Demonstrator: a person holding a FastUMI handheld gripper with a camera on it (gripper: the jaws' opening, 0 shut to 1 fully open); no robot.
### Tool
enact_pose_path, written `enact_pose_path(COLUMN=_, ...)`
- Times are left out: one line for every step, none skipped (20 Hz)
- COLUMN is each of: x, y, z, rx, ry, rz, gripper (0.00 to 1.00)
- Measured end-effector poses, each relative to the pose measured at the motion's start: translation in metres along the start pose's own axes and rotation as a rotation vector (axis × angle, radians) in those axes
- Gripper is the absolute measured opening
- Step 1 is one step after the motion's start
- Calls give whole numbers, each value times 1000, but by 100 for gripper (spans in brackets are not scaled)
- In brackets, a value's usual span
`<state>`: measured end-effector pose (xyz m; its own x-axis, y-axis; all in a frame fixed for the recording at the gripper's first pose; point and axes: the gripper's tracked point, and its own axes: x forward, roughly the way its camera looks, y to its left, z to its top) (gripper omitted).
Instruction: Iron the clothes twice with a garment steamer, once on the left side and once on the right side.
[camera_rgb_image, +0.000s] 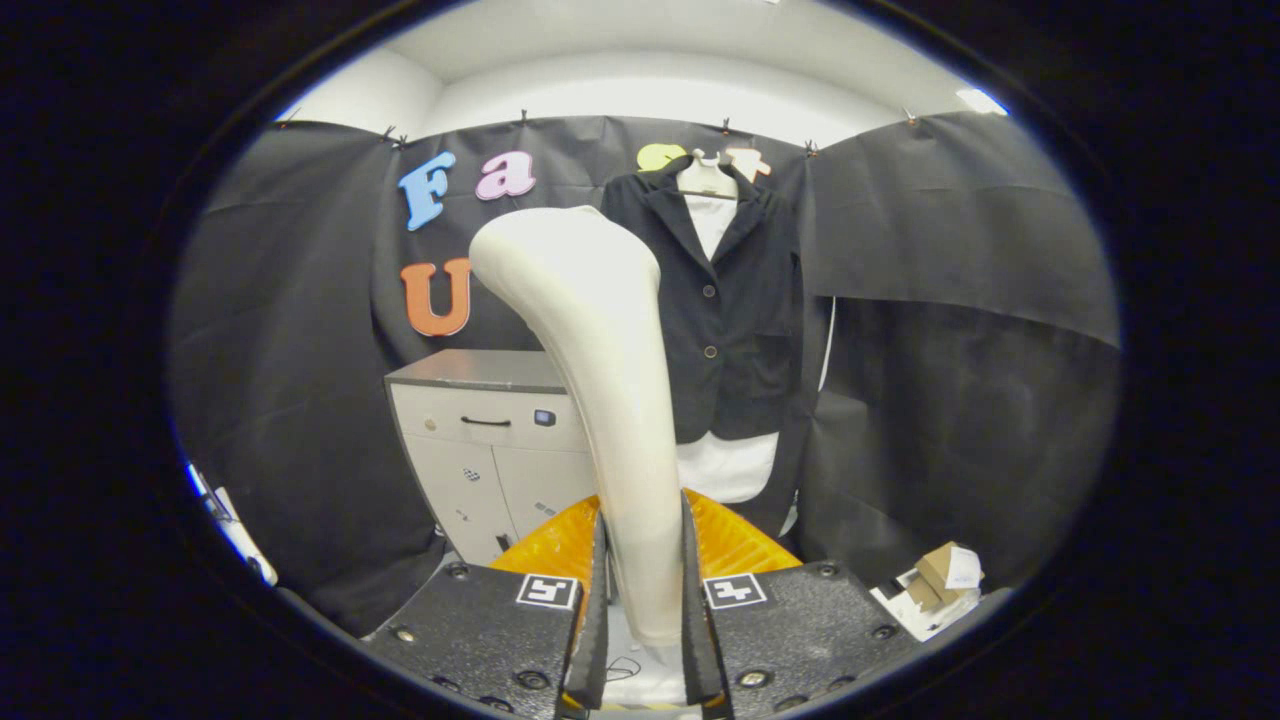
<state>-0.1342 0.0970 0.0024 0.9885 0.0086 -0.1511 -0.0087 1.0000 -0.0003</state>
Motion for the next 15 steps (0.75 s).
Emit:
enact_pose_path(x=-2, y=2, z=-1, rx=5, ry=0, rz=0, gripper=33)
enact_pose_path(x=-4, y=3, z=-2, rx=4, ry=3, rz=-2, gripper=33)
enact_pose_path(x=-6, y=3, z=-2, rx=7, ry=1, rz=-5, gripper=33)
enact_pose_path(x=-7, y=3, z=-2, rx=8, ry=1, rz=-7, gripper=33)
enact_pose_path(x=-8, y=3, z=-3, rx=11, ry=2, rz=-6, gripper=33)
enact_pose_path(x=-8, y=3, z=-4, rx=14, ry=1, rz=-6, gripper=33)
enact_pose_path(x=-8, y=2, z=-3, rx=13, ry=4, rz=-9, gripper=33)
enact_pose_path(x=-9, y=0, z=-4, rx=15, ry=4, rz=-11, gripper=33)
enact_pose_path(x=-9, y=-1, z=-4, rx=17, ry=5, rz=-13, gripper=33)
enact_pose_path(x=-9, y=-3, z=-3, rx=16, ry=5, rz=-15, gripper=33)
enact_pose_path(x=-9, y=-5, z=-3, rx=16, ry=5, rz=-16, gripper=33)
enact_pose_path(x=-9, y=-6, z=-3, rx=16, ry=6, rz=-15, gripper=33)
enact_pose_path(x=-9, y=-7, z=-3, rx=14, ry=5, rz=-15, gripper=33)
enact_pose_path(x=-8, y=-8, z=-3, rx=12, ry=6, rz=-15, gripper=33)
enact_pose_path(x=-9, y=-9, z=-3, rx=9, ry=7, rz=-13, gripper=33)
